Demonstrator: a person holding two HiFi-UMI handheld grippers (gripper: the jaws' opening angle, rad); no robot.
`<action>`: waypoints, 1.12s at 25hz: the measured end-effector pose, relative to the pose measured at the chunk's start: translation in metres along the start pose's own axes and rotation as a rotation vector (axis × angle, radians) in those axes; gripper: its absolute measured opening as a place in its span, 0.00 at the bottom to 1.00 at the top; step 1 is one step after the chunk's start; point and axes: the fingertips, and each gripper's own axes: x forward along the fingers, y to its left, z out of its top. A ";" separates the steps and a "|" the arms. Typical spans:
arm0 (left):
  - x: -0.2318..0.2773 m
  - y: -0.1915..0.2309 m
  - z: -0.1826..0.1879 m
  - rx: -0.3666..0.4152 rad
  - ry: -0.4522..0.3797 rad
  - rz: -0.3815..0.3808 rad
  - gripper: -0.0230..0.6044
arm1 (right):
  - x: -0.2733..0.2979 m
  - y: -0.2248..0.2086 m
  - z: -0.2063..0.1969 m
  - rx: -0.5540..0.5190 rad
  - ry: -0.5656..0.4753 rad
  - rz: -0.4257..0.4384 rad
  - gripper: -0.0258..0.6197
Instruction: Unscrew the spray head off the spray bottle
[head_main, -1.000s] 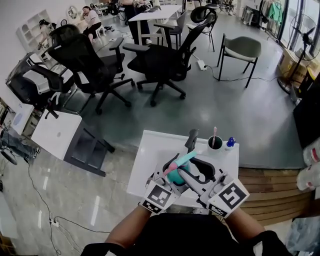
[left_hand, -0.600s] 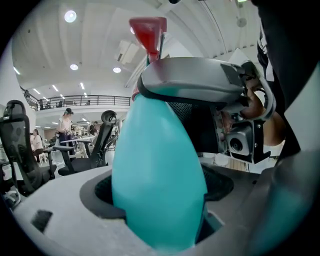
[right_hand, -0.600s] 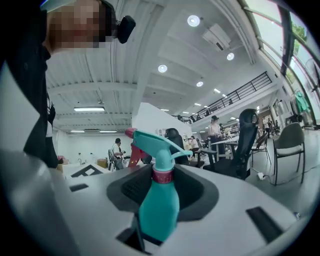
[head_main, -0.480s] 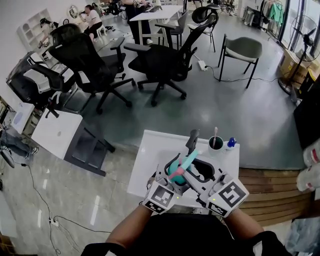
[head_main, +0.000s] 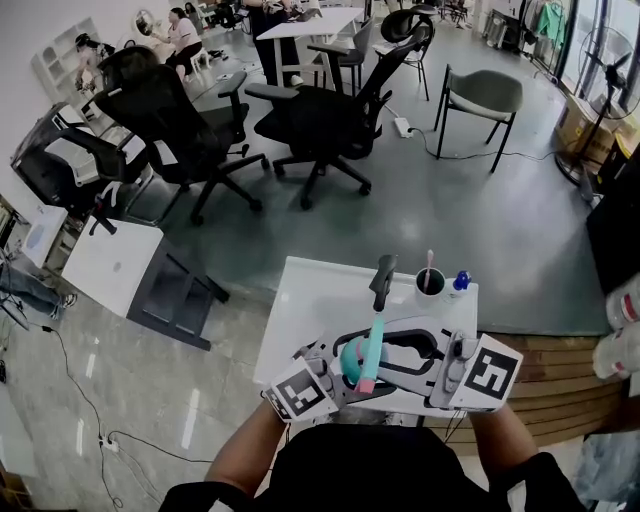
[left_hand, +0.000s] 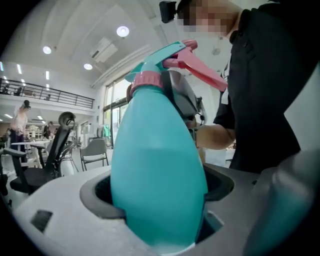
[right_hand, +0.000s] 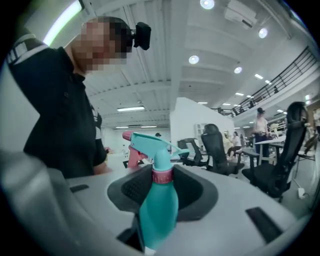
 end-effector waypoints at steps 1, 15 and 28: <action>0.001 -0.005 0.001 0.011 -0.002 -0.025 0.75 | 0.000 0.005 0.000 -0.004 0.014 0.034 0.25; -0.006 0.020 -0.018 -0.025 0.038 0.088 0.75 | 0.001 -0.011 -0.007 -0.036 -0.040 -0.145 0.35; 0.001 0.023 -0.027 -0.071 0.108 0.112 0.75 | 0.003 -0.013 -0.013 -0.290 0.042 -0.261 0.26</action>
